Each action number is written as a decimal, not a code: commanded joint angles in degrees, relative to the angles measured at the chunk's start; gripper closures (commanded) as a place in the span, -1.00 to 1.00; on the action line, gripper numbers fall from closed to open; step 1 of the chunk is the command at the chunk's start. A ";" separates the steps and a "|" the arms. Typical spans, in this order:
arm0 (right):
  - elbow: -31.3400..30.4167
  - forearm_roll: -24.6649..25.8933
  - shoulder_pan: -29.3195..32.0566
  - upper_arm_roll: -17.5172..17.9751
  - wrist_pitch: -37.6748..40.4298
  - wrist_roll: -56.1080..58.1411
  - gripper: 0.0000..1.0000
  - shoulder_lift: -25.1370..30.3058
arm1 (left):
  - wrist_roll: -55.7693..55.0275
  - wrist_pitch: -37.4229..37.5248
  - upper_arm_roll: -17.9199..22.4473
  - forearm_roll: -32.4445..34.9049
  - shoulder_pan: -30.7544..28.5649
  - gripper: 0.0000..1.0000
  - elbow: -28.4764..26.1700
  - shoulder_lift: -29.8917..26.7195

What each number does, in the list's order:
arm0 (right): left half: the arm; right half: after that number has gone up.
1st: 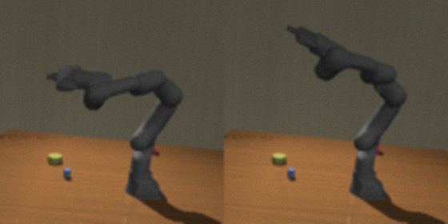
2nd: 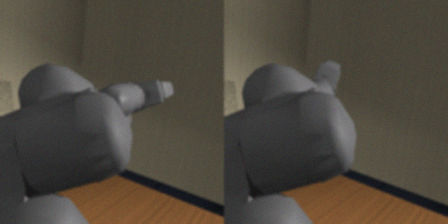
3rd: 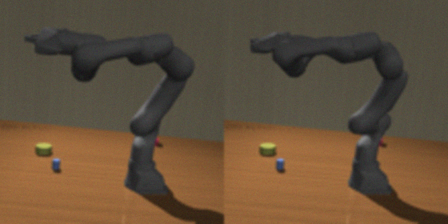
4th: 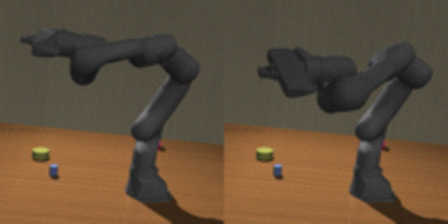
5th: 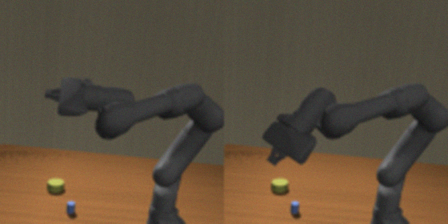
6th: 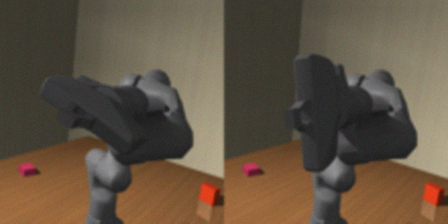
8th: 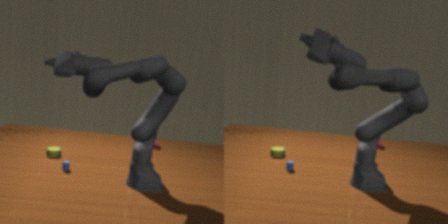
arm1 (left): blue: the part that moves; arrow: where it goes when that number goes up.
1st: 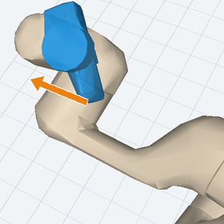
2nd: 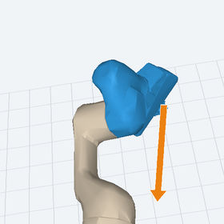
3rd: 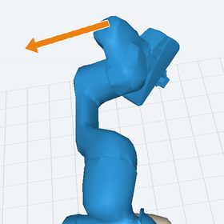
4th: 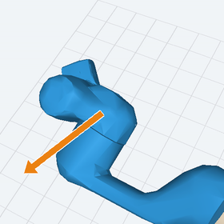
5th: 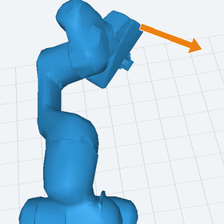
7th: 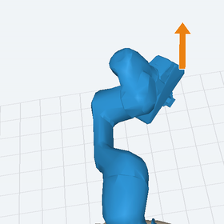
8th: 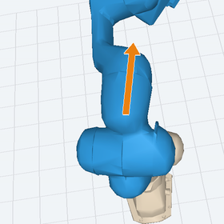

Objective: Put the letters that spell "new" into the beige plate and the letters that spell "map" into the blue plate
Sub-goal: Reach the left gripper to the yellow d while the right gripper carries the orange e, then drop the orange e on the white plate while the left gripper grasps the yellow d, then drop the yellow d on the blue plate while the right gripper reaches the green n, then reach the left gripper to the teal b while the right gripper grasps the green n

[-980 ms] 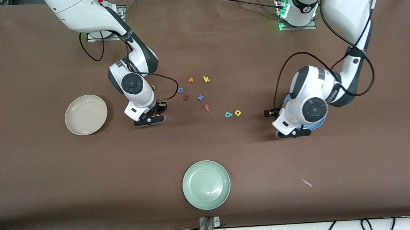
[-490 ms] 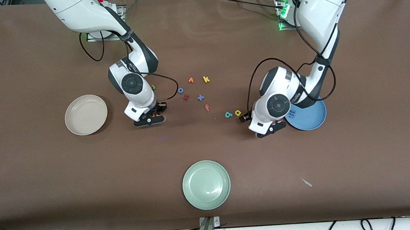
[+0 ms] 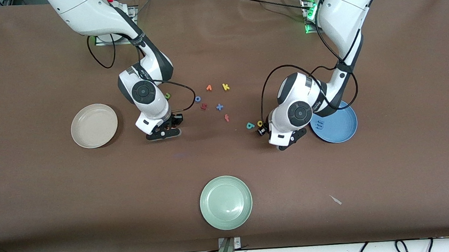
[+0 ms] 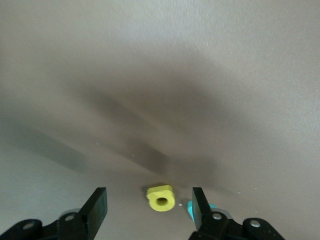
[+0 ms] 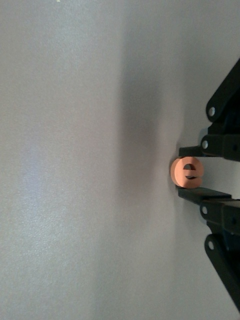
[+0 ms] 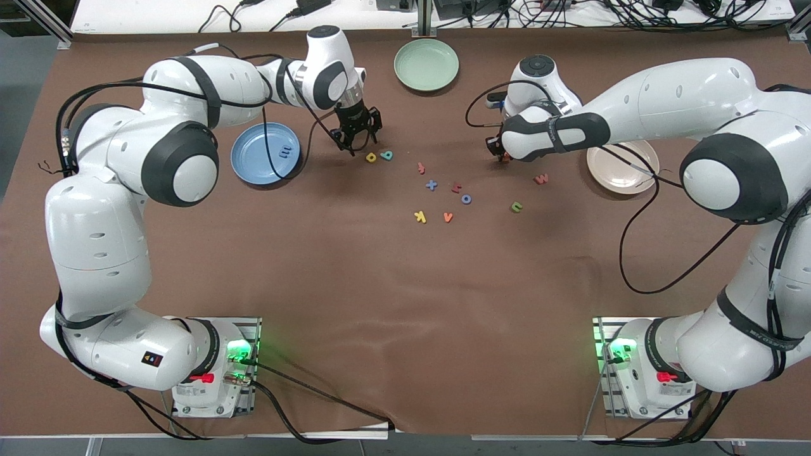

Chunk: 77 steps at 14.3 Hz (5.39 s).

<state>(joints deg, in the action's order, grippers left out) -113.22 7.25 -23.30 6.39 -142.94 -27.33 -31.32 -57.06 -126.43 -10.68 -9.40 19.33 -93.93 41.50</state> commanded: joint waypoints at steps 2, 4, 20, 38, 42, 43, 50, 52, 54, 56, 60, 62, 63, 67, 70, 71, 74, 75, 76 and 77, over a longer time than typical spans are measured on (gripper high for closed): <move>1.95 0.57 0.27 0.03 4.24 0.52 0.55 0.55 | -2.09 -4.17 0.39 -1.15 1.32 -0.48 -2.47 0.51; 1.69 0.58 0.54 -1.19 8.19 3.92 0.55 2.75 | -2.09 -4.70 0.39 -1.05 1.32 -0.48 -3.45 0.42; -20.01 0.58 0.62 -22.11 4.00 38.75 0.48 19.37 | -2.53 -4.53 -0.31 -1.49 1.41 -0.35 -4.86 -0.37; -20.20 -0.39 0.36 -1.66 8.47 -3.22 -1.00 22.62 | 8.16 9.06 0.22 -0.79 -5.07 1.00 -0.56 -6.34; -20.46 -2.14 0.36 4.32 10.05 -10.89 -1.00 23.85 | 21.45 19.96 0.57 6.47 -12.29 0.96 -1.25 -9.51; -20.55 -2.93 0.36 5.64 10.05 -11.86 -1.00 23.85 | 23.21 22.00 0.39 9.81 -13.60 0.97 -1.60 -9.68; -21.95 -5.75 0.36 6.18 6.80 -11.70 -1.00 23.24 | 40.97 19.03 0.39 11.34 -22.40 0.88 -2.75 -5.65; -22.22 -5.75 0.45 6.18 6.63 -9.86 -1.00 23.24 | 43.25 18.94 0.39 11.34 -23.63 0.75 -2.75 -4.86; -22.22 -5.75 0.45 6.18 6.80 -6.88 -1.00 23.15 | 44.93 19.64 0.30 10.90 -24.25 -0.60 -1.70 -5.03; -22.22 -5.75 0.45 6.09 7.24 -4.24 -1.00 23.06 | 44.32 22.61 -0.40 10.72 -23.73 -1.00 -0.03 -6.86; -22.22 -5.75 0.45 6.09 7.15 -3.26 -1.00 22.45 | 42.92 28.60 -2.42 10.64 -22.23 -1.00 6.29 -7.58; -23.01 -5.75 0.45 6.09 6.54 -0.90 -1.00 22.19 | 42.83 28.79 -2.42 10.63 -22.23 -1.00 7.62 -6.96; -23.10 -5.75 0.45 6.09 6.10 0.24 -1.00 21.66 | 42.65 28.79 -2.59 10.55 -21.79 -1.00 7.62 -7.05; -22.93 -5.58 0.45 6.09 3.82 12.26 -1.00 19.90 | 35.21 28.17 -3.21 6.01 -16.45 -1.00 7.97 -6.00; -23.01 -5.58 0.45 6.18 3.03 27.89 -1.00 19.81 | 25.80 21.95 -3.21 1.85 -12.93 -1.00 7.02 -4.07; -23.10 -5.58 0.36 6.18 2.85 30.03 -1.00 19.81 | 22.90 21.15 -3.21 1.76 -11.35 -1.00 6.83 -3.19; -25.72 -5.49 0.36 6.36 -3.01 33.20 -1.00 19.28 | 11.13 16.15 -3.21 1.76 -6.25 -1.00 6.75 -1.70; -27.04 -5.49 0.36 6.36 -6.35 34.61 -1.00 18.59 | 8.49 13.87 -3.12 1.84 -4.49 -1.00 6.74 -0.99; -28.10 -5.49 0.36 6.36 -8.47 35.32 -1.00 18.41 | 5.68 12.10 -3.12 2.54 -3.17 -1.00 6.83 -0.81; -28.28 -5.40 0.27 6.36 -8.75 35.50 -1.00 18.23 | 3.91 9.39 -3.04 2.81 -2.29 -1.00 6.83 -0.29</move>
<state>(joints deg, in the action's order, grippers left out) -139.47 2.45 -23.36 12.16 -148.49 5.80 -13.02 -48.88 -113.63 -14.39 -6.76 14.99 -87.44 40.68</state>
